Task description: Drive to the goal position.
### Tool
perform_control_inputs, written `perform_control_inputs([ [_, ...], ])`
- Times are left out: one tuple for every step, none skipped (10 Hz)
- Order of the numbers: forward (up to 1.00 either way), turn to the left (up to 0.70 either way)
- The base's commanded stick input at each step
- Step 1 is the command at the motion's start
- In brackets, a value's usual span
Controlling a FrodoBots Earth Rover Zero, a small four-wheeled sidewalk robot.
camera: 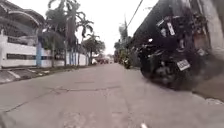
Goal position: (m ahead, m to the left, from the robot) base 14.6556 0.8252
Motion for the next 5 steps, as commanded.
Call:
perform_control_inputs([
  [1.00,0.00],
  [1.00,0.00],
  [1.00,0.00],
  [1.00,0.00],
  [1.00,0.00],
])
